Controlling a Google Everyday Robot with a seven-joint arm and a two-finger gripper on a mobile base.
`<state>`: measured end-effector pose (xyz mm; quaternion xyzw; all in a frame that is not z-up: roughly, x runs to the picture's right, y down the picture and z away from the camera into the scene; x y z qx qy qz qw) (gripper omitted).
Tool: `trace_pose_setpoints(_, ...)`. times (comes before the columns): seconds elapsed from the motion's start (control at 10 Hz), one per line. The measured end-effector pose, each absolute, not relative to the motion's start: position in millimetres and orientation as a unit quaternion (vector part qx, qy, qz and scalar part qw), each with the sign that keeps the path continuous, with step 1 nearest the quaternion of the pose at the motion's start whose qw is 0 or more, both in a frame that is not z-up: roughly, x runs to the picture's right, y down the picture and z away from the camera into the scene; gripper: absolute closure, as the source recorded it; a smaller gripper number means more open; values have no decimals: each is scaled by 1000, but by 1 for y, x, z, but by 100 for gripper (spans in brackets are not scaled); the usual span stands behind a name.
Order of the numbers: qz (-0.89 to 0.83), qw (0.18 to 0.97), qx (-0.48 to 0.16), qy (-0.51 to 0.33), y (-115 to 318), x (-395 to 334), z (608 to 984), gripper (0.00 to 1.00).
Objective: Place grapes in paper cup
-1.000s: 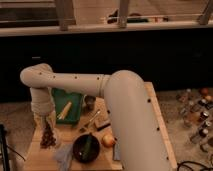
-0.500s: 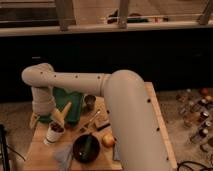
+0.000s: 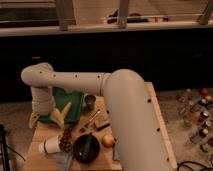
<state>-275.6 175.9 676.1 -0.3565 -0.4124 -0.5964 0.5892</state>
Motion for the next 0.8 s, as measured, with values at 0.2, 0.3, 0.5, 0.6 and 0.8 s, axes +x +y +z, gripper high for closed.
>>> trace_pose_setpoints(0.2, -597, 595, -351, -409, 175, -274, 675, 20)
trace_pose_setpoints(0.3, -597, 596, -348, -408, 175, -275, 675, 20)
trace_pose_setpoints(0.5, -599, 598, -344, -406, 174, -274, 674, 20)
trace_pose_setpoints(0.6, -600, 598, -342, -405, 174, -274, 674, 20)
trace_pose_setpoints(0.8, -601, 599, -340, -406, 172, -271, 674, 20)
